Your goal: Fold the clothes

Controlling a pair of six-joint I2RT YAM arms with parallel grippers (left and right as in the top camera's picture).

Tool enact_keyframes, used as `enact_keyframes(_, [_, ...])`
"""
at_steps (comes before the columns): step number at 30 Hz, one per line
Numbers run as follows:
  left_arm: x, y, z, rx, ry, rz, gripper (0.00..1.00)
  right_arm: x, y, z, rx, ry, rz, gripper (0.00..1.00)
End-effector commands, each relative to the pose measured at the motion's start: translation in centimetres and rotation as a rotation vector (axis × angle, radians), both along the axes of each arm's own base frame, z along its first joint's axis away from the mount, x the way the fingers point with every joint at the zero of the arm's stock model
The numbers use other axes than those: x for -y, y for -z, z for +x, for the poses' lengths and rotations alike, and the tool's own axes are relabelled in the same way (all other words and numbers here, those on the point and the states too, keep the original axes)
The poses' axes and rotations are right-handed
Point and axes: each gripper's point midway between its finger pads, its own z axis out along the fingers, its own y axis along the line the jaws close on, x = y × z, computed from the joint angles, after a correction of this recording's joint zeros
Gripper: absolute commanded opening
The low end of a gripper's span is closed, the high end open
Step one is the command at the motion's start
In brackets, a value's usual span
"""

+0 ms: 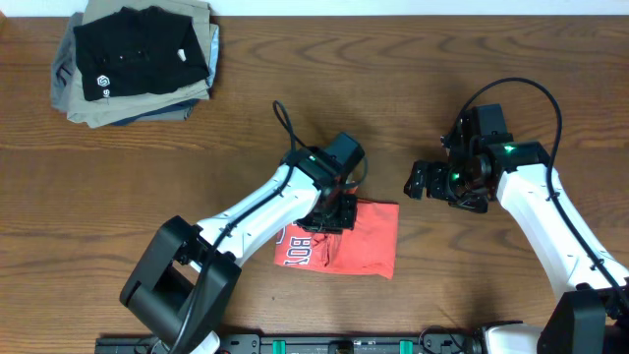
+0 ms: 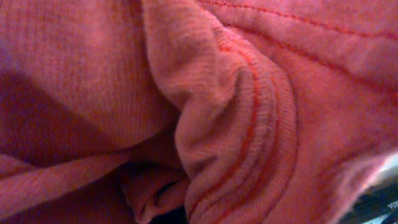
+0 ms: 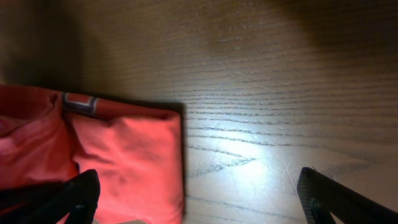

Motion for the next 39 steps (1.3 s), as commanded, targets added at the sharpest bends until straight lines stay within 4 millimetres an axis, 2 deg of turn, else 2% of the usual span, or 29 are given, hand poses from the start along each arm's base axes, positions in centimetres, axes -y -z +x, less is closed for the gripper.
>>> enact_keyframes(1, [0.3,0.4,-0.6,-0.017,0.000,0.005,0.08,-0.4,-0.1,-0.2,0.003,-0.016,0.008,0.99])
enact_keyframes(10, [1.0,0.0,-1.7,-0.074,0.016,-0.042,0.08,-0.4,-0.1,-0.1,0.007,-0.017,0.008,0.99])
enact_keyframes(12, [1.3,-0.2,-2.0,-0.094,0.019,-0.064,0.12,-0.3,-0.1,0.0,0.009,-0.015,0.008,0.99])
enact_keyframes(13, [1.5,-0.3,-2.2,-0.102,0.019,-0.073,0.15,-0.3,-0.1,0.0,0.011,-0.014,0.008,0.99])
enact_keyframes(18, [1.9,-0.7,-3.4,-0.164,0.030,-0.107,0.60,-0.3,-0.1,0.1,0.015,-0.015,0.009,0.99])
enact_keyframes(20, [1.8,-0.9,-3.8,-0.179,0.050,-0.112,0.67,-0.4,-0.1,0.1,0.015,-0.015,0.009,0.99])
enact_keyframes(24, [1.5,-1.3,-4.2,-0.172,0.091,-0.115,0.67,-0.3,-0.1,0.1,0.015,-0.014,0.008,0.99])
enact_keyframes(28, [1.5,-3.1,-4.1,-0.133,0.115,-0.144,0.66,-0.3,-0.1,0.2,0.018,-0.013,0.009,0.99])
enact_keyframes(34, [1.8,-8.1,-3.2,0.004,0.141,-0.247,0.66,-0.3,-0.1,0.2,0.017,-0.007,0.010,0.99])
enact_keyframes(37, [1.1,-10.6,-2.5,0.076,0.118,-0.293,0.66,-0.3,-0.1,0.2,0.017,-0.007,0.010,0.99])
enact_keyframes(39, [0.0,-11.8,-1.8,0.122,0.086,-0.296,0.66,-0.5,-0.2,0.2,0.016,-0.009,0.017,0.99])
